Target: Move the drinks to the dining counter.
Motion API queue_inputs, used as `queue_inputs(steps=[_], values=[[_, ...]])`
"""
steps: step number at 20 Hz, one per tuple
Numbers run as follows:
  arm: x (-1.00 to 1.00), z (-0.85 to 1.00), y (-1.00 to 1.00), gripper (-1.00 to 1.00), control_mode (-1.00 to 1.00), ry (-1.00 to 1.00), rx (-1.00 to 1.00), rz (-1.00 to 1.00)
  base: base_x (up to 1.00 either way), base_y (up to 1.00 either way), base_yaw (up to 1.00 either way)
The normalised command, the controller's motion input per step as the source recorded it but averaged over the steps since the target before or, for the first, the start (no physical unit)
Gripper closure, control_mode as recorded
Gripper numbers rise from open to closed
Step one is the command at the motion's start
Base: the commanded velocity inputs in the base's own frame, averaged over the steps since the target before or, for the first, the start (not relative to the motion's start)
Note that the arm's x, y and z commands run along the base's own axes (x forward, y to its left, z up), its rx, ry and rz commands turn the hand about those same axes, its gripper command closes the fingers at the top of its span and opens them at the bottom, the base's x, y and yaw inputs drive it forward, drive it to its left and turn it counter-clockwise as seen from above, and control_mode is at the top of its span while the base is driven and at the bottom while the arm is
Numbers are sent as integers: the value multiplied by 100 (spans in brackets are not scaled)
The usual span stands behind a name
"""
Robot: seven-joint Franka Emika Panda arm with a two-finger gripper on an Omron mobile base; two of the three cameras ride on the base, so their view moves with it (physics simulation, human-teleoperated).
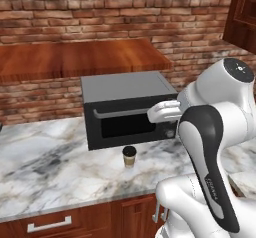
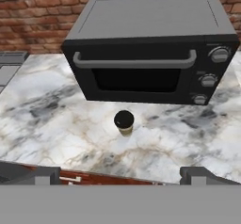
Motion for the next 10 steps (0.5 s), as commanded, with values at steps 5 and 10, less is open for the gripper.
queue_inputs(steps=[5, 10], values=[[0, 0, 0, -100, 100, 0, 0, 0, 43, 8, -8], [0, 0, 0, -100, 100, 0, 0, 0, 43, 0, -5]])
